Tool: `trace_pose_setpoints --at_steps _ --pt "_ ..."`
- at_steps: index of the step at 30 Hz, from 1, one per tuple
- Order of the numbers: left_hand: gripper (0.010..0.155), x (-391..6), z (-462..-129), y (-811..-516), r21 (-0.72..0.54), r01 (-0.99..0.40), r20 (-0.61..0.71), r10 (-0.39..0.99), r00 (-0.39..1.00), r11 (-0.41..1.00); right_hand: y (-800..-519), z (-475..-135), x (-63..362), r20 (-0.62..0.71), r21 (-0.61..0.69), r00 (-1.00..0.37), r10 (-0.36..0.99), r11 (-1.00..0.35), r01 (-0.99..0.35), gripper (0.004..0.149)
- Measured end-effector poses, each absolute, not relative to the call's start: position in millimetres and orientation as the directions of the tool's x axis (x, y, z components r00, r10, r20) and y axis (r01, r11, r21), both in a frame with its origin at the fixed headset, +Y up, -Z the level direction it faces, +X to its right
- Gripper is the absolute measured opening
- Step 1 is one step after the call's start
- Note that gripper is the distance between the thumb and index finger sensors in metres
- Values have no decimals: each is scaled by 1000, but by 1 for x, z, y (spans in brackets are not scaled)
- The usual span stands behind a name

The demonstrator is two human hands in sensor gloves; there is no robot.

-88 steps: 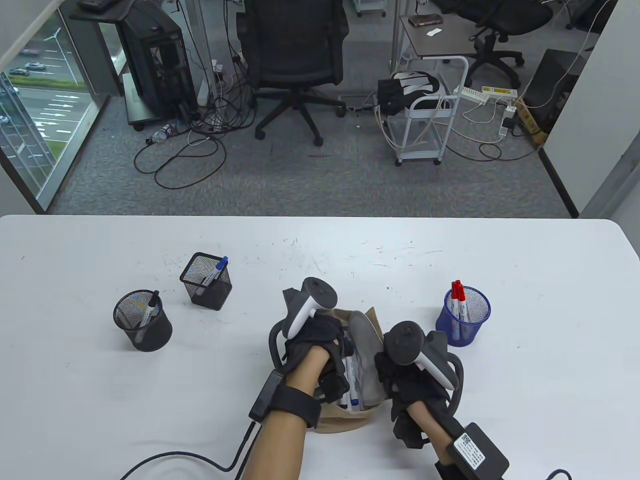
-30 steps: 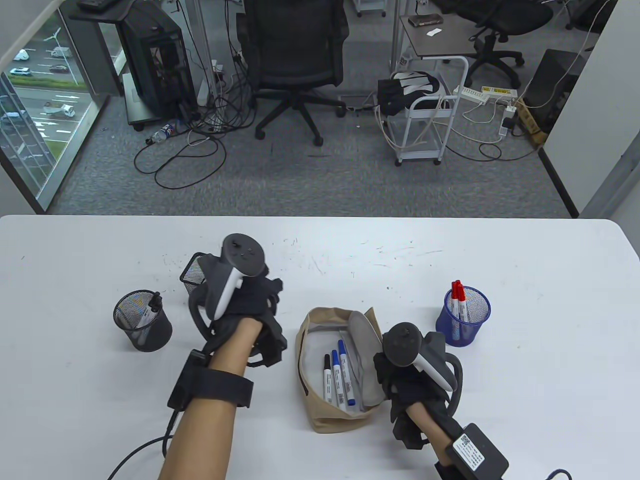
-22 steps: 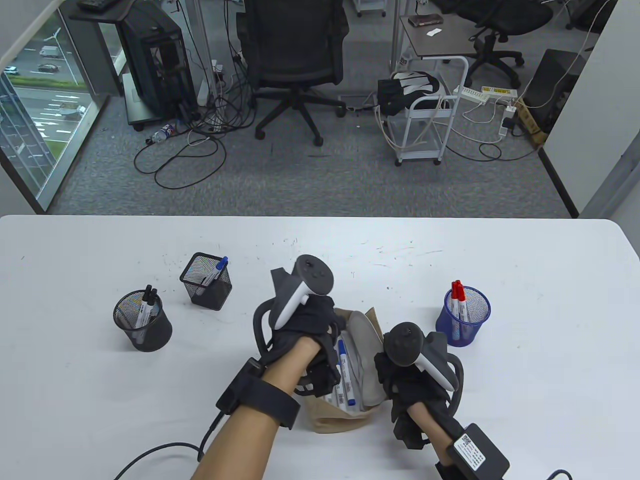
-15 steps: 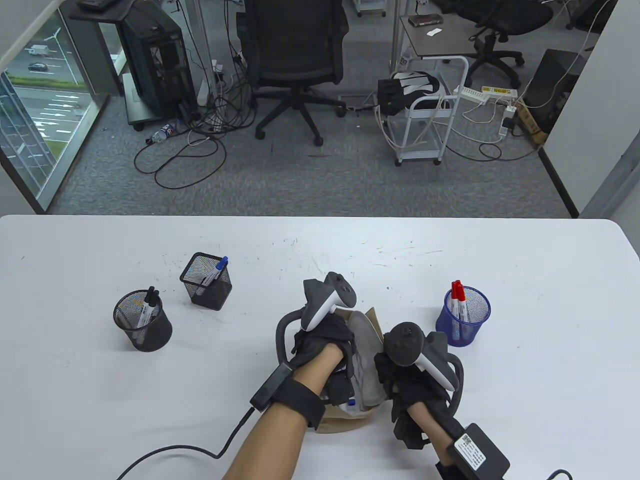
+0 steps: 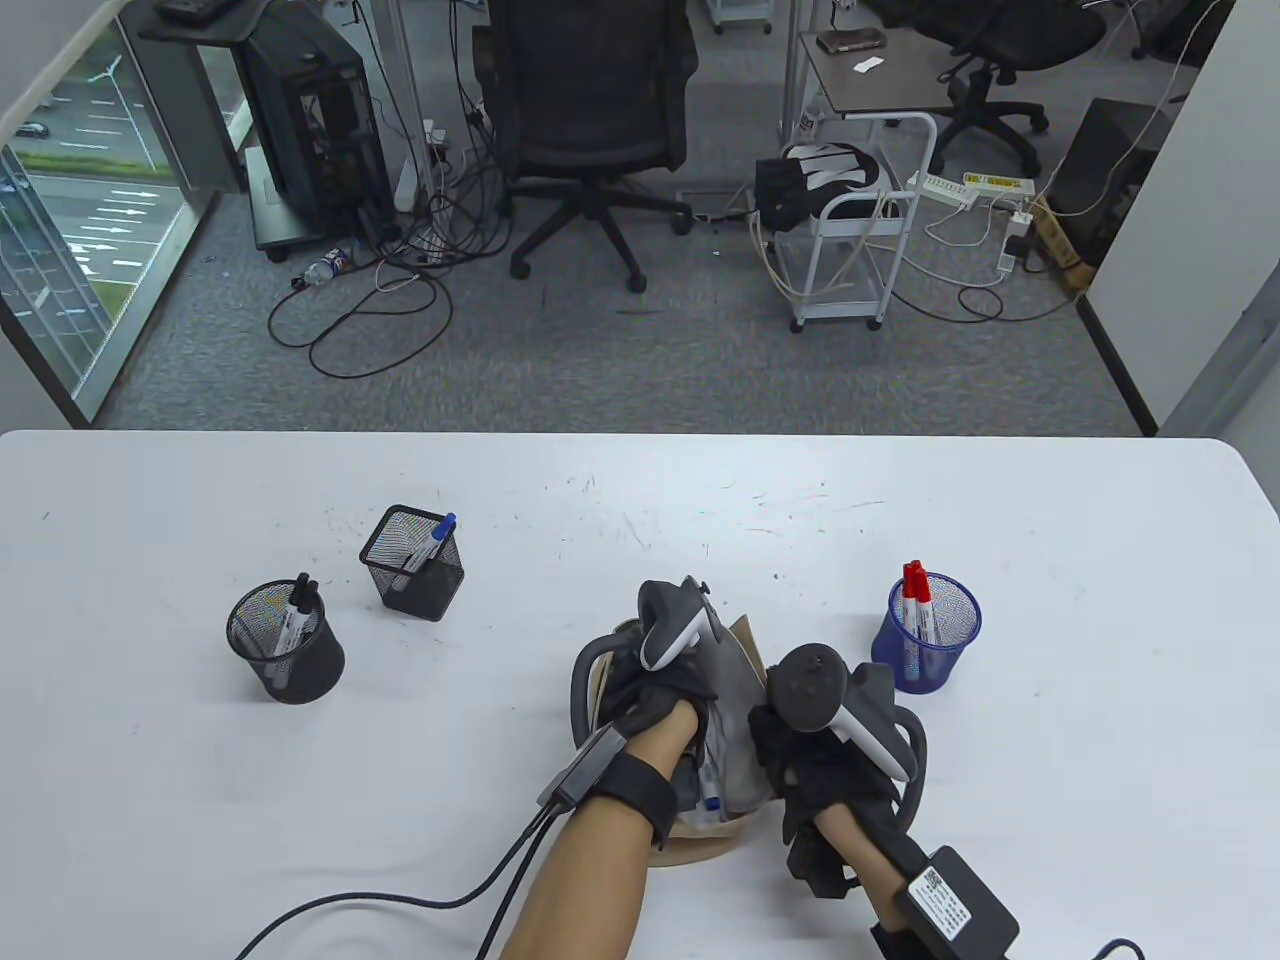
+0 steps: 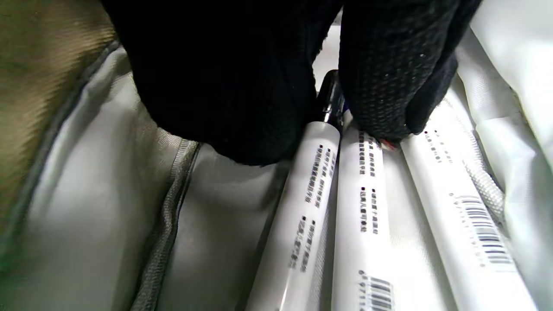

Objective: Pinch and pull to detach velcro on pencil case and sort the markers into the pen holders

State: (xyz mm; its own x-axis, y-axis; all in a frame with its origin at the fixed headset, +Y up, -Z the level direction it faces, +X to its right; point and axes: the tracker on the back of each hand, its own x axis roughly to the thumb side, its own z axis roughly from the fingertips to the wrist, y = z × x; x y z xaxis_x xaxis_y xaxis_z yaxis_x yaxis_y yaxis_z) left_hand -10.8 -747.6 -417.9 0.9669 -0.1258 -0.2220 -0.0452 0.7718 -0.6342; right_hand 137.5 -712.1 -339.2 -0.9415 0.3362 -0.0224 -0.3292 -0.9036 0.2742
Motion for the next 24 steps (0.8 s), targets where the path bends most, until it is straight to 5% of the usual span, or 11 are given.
trace_pose_setpoints --at_steps 6,11,16,20,24 --pt "80 -8 -412 -746 -624 -40 -206 -115 972 780 -712 -339 137 -19 268 -944 330 -908 -322 56" --pt "72 -20 -415 -694 -460 -211 -216 122 969 863 -712 -339 137 -22 268 -943 332 -907 -325 56" --pt "55 -81 -419 -605 -122 -415 -222 383 897 902 -712 -339 137 -21 268 -944 331 -907 -324 56" --pt "53 -145 -412 -552 108 -417 -267 431 862 902 -712 -339 137 -21 267 -944 329 -908 -322 56" --pt "52 -212 -400 -530 219 -296 -405 363 839 930 -712 -339 137 -20 267 -945 326 -909 -320 56"
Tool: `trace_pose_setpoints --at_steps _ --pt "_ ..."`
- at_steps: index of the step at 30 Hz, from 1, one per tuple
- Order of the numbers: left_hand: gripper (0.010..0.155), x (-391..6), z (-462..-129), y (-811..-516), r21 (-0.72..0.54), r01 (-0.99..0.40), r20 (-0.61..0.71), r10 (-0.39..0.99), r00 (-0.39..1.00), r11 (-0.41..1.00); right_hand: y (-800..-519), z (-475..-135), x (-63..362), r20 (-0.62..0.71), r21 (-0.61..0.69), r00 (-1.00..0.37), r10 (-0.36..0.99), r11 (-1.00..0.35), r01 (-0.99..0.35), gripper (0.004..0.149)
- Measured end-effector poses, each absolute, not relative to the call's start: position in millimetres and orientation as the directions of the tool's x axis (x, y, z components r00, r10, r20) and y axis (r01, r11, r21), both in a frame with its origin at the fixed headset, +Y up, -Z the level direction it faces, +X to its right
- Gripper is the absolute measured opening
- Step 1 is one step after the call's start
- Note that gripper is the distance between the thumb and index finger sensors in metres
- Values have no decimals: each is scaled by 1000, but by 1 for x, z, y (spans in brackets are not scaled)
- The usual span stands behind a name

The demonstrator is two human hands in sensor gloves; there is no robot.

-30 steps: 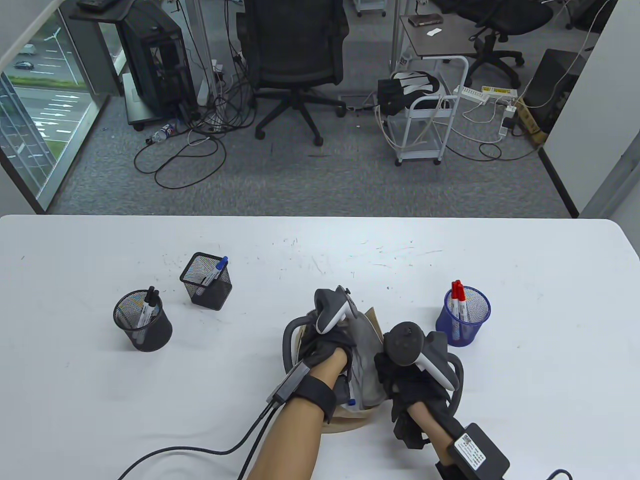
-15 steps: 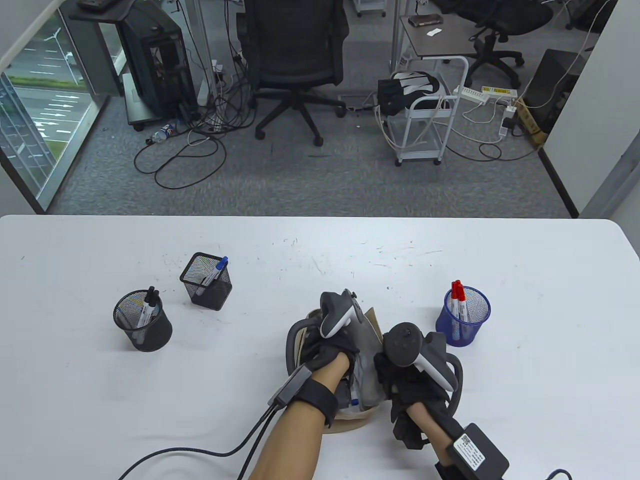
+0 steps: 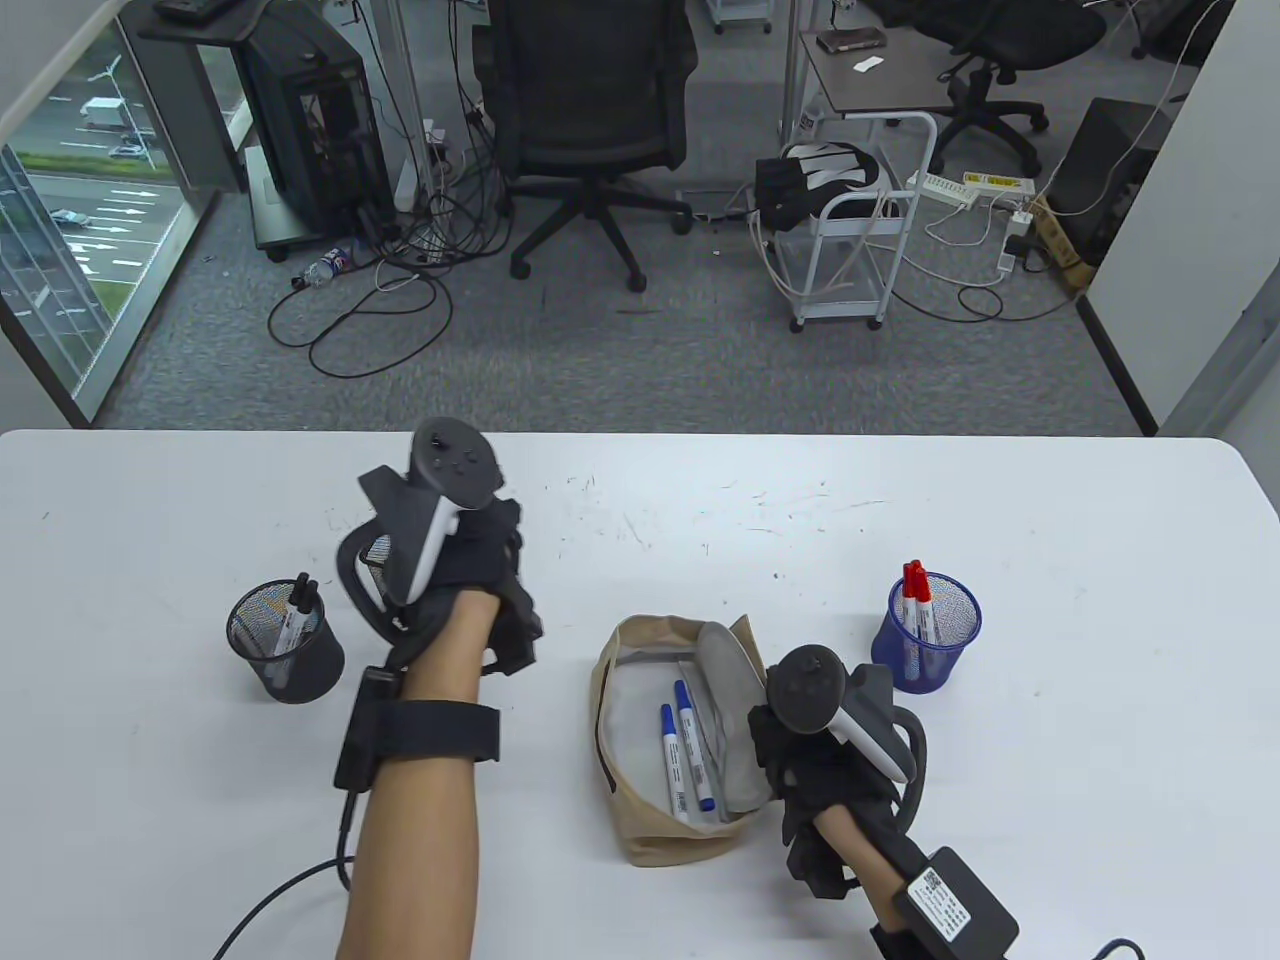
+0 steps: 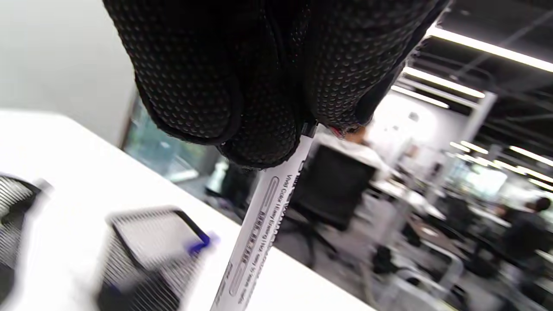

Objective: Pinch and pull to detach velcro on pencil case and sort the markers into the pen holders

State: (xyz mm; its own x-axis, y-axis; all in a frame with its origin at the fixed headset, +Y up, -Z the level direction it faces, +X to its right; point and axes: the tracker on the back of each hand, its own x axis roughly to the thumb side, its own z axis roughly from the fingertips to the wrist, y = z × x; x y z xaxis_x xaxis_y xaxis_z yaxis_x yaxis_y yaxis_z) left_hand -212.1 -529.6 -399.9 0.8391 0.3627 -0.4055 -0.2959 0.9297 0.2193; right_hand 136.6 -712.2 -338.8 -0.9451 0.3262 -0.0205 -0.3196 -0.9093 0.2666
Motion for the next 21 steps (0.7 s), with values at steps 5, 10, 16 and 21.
trace_pose_setpoints --at_steps 5,10,16,21 --pt "49 -275 -388 -538 291 -214 -536 345 771 932 -712 -338 136 -17 262 -947 321 -913 -314 56" --pt "49 -322 -386 -560 300 -218 -608 362 707 929 -712 -339 135 -14 262 -950 313 -916 -305 56" --pt "53 -350 -390 -582 266 -235 -651 353 672 935 -712 -339 135 -13 265 -950 312 -915 -304 56" --pt "59 -348 -391 -588 214 -243 -654 324 683 946 -712 -338 133 -7 257 -954 300 -921 -292 56"
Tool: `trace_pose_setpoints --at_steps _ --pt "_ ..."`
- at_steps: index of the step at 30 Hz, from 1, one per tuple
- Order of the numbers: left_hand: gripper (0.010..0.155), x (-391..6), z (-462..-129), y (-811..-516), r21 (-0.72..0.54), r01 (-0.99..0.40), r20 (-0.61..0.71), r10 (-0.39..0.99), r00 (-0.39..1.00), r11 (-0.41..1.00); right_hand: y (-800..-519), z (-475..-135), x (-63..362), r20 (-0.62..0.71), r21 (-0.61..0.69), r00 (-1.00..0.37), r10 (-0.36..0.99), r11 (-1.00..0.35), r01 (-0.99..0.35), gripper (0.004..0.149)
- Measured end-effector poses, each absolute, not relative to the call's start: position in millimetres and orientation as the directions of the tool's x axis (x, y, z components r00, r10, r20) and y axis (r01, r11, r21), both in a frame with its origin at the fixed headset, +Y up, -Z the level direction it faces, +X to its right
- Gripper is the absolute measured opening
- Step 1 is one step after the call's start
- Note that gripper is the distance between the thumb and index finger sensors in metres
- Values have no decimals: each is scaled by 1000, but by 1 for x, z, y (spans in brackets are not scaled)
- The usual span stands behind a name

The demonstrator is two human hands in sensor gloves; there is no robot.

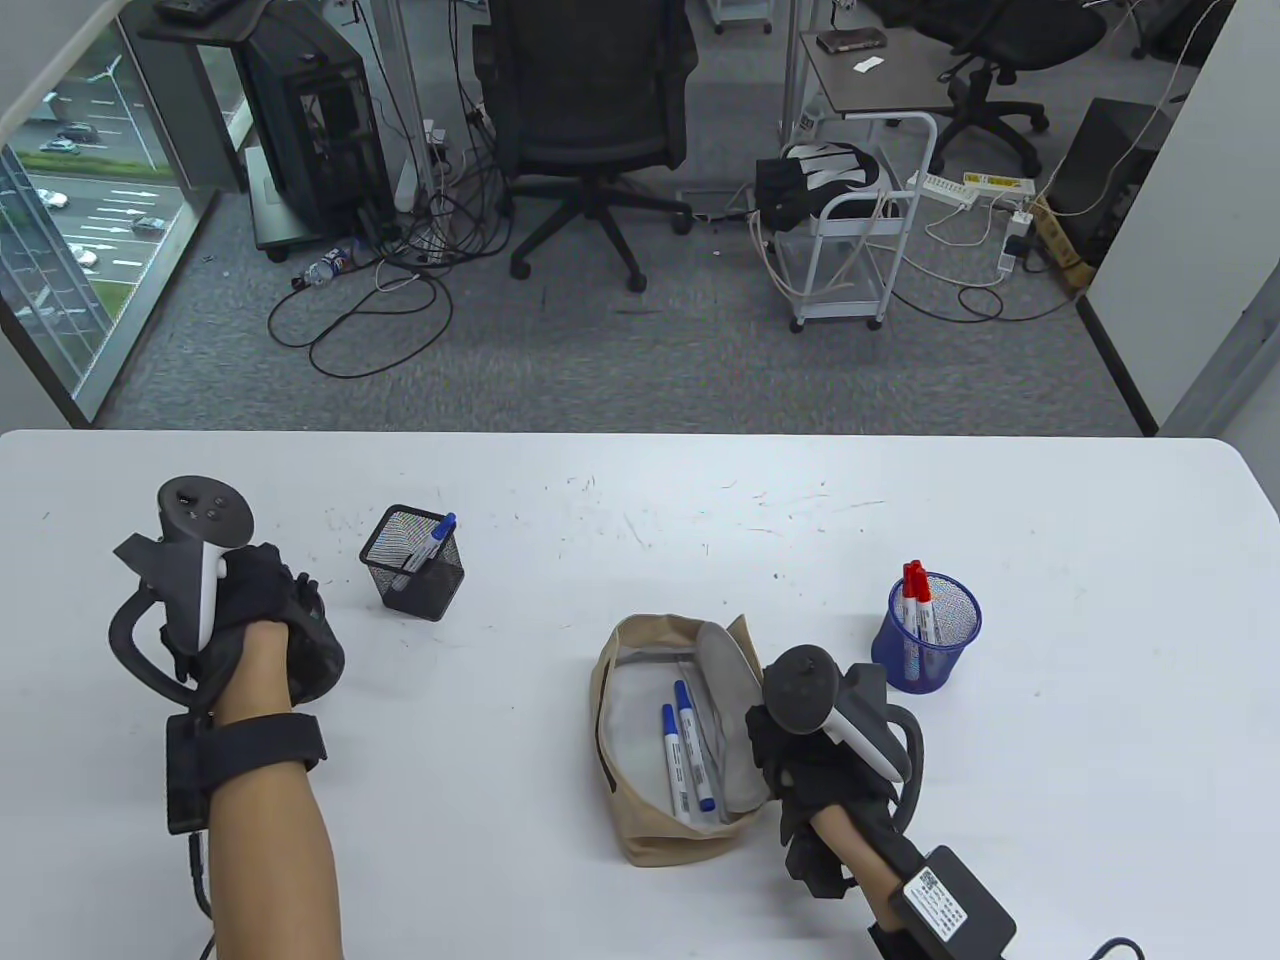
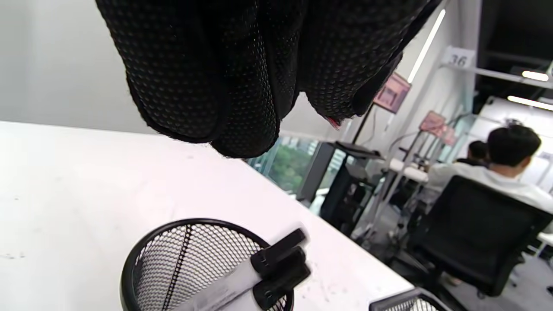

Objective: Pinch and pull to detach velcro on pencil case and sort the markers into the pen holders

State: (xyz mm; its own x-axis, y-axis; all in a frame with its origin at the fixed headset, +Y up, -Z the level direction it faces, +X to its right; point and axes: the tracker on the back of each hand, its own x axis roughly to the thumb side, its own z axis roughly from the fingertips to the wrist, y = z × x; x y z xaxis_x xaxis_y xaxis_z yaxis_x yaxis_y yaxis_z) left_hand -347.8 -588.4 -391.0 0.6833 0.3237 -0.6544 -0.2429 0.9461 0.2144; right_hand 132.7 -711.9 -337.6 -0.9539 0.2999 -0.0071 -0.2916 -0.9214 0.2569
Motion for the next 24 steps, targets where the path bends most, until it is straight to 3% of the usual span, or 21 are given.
trace_pose_setpoints --at_steps 5,14,19,24 --pt "58 -318 -392 -578 183 -277 -582 331 743 943 -712 -337 132 -8 255 -955 297 -923 -289 56" --pt "58 -193 -390 -559 20 -383 -315 369 874 924 -712 -337 133 -8 257 -953 302 -921 -294 56" --pt "57 -115 -386 -572 -163 -380 -178 352 919 910 -713 -339 136 -10 266 -949 314 -914 -305 56" --pt "59 -60 -385 -607 -373 -352 -155 317 936 858 -712 -338 136 -4 267 -952 307 -917 -297 56"
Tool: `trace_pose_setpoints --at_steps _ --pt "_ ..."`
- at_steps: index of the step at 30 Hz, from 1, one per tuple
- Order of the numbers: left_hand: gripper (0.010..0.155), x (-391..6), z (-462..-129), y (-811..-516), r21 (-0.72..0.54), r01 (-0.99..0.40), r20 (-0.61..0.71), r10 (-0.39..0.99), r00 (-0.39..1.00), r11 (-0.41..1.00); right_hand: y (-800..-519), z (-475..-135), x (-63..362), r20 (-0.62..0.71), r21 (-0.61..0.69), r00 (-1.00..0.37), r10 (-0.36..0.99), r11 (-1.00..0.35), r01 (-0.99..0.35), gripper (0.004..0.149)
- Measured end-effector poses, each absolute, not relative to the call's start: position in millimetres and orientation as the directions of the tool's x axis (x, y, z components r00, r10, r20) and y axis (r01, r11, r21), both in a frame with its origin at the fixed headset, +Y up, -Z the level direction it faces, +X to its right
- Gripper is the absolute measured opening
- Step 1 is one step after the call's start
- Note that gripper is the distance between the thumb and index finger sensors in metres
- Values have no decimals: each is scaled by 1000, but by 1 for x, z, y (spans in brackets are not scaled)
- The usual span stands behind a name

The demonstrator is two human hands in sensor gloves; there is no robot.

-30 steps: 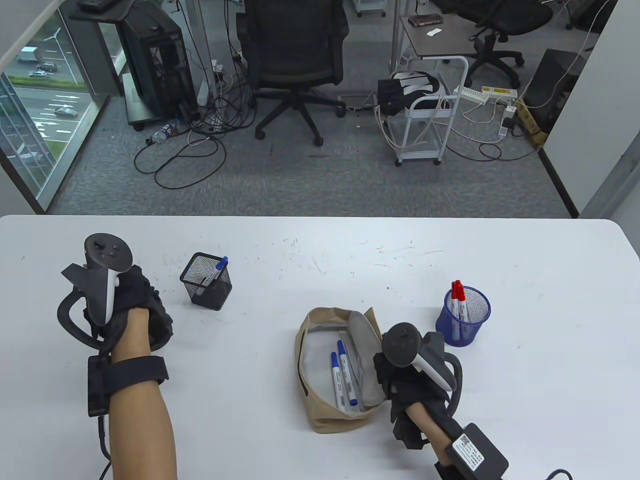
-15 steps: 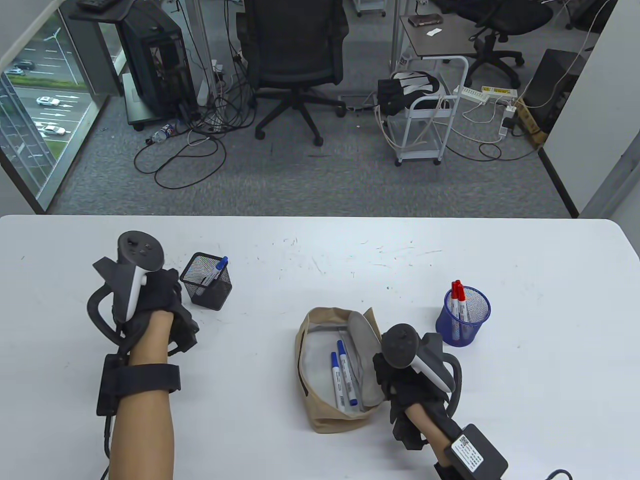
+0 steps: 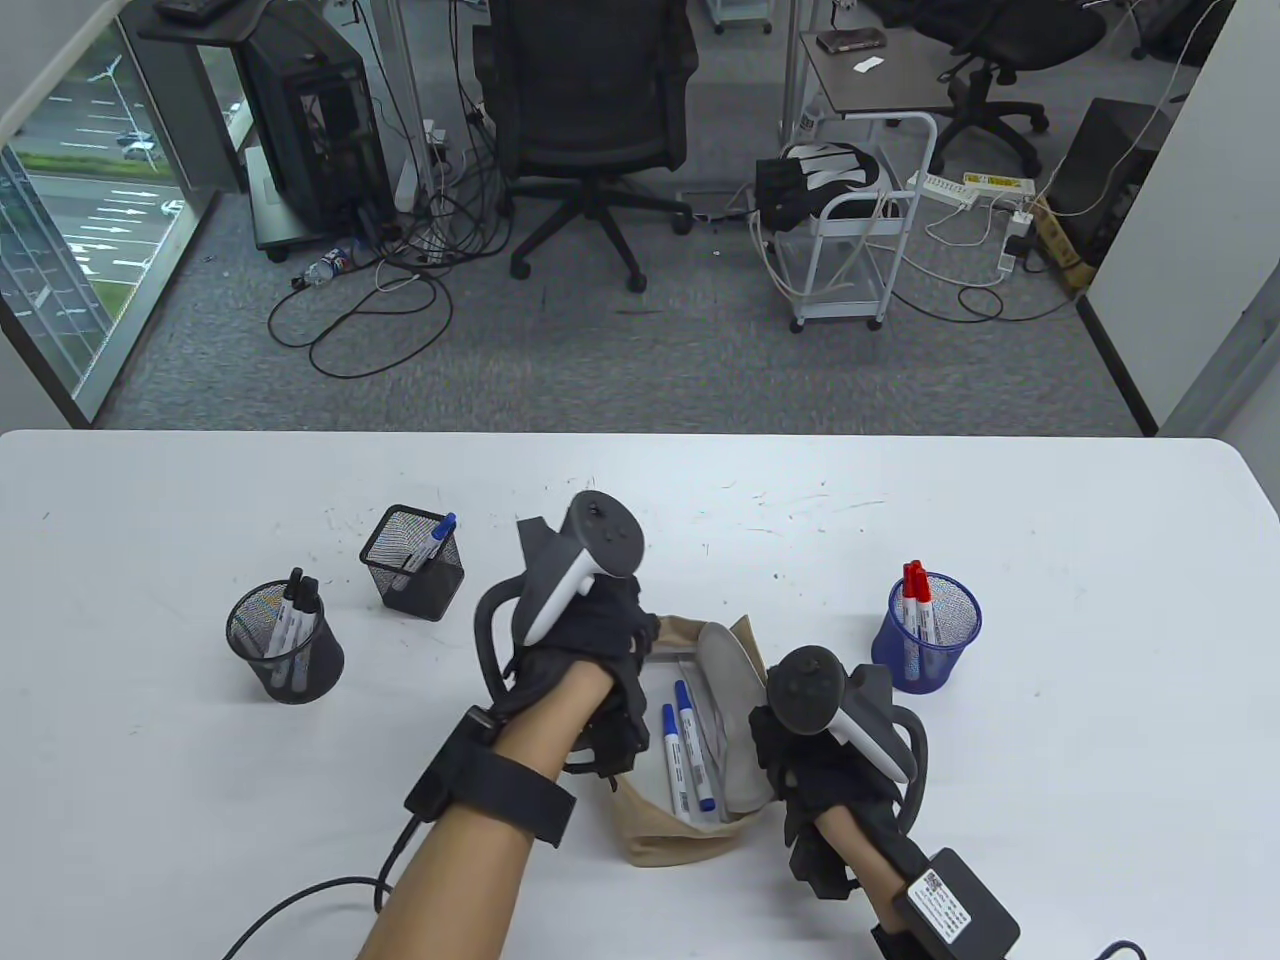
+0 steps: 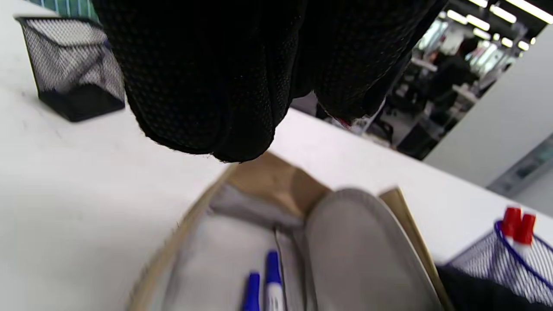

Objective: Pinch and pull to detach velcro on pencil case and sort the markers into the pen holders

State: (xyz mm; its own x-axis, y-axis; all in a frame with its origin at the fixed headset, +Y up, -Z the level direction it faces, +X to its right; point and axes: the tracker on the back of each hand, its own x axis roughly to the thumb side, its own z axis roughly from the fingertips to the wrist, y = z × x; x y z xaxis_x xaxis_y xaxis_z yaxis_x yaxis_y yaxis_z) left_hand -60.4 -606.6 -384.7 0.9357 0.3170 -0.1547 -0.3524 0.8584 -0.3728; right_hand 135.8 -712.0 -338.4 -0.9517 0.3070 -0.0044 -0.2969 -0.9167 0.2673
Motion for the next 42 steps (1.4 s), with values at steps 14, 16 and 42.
trace_pose_setpoints --at_steps 14,16,42 --pt "82 -6 -408 -720 -635 -150 -211 16 977 758 -712 -338 134 5 263 -955 296 -922 -285 56" --pt "83 -2 -412 -731 -634 -146 -222 1 975 759 -712 -338 134 4 263 -955 297 -922 -286 56" --pt "53 -115 -432 -567 43 -378 -298 373 878 925 -712 -336 133 -7 253 -954 300 -922 -292 56"
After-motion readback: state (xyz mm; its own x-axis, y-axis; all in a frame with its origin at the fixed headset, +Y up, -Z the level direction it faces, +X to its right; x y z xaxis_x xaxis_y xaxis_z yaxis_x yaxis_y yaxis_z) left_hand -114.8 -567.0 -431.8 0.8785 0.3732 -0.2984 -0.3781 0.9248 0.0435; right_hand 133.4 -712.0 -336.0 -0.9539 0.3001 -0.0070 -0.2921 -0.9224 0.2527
